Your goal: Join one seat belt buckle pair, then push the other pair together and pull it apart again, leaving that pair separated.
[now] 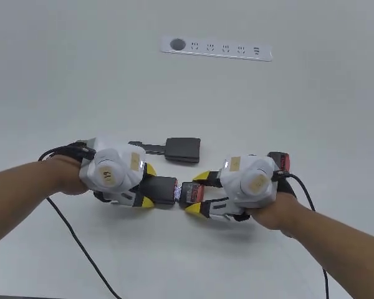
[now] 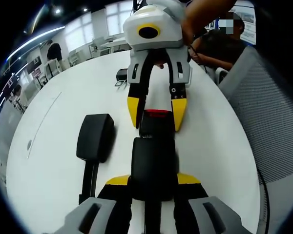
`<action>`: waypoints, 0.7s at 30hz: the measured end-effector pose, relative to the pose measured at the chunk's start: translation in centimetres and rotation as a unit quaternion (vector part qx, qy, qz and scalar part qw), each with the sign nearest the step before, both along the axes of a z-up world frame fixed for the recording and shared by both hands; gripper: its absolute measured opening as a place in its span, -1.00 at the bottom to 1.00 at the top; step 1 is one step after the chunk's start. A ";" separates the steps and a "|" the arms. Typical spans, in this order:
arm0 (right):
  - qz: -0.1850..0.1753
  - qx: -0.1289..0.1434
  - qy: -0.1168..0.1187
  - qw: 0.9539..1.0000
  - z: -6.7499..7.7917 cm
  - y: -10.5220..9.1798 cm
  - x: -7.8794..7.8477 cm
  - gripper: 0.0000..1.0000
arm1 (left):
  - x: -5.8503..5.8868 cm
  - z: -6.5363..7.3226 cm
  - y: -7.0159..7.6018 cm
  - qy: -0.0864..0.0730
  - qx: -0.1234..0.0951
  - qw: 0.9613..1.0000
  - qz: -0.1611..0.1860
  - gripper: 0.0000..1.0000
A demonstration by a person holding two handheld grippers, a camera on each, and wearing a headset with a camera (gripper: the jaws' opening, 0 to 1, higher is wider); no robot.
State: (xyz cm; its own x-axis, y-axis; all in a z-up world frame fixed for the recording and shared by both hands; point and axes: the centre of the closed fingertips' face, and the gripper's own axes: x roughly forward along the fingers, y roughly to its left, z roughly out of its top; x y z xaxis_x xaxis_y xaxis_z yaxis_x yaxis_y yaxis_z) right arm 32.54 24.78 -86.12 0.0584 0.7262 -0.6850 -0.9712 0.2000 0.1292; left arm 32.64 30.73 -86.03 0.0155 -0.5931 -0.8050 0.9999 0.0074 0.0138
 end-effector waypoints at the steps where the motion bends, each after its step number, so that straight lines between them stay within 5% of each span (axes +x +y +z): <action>1: 0.000 0.000 0.000 1.000 0.0 0.0 0.0 -0.32 | 0.0 0.0 0.0 0.000 0.000 1.000 0.000 -0.33; 21: -0.004 0.010 -0.014 1.000 0.1 0.0 -0.4 -0.32 | -0.1 0.0 0.2 0.004 -0.005 1.000 -0.014 -0.33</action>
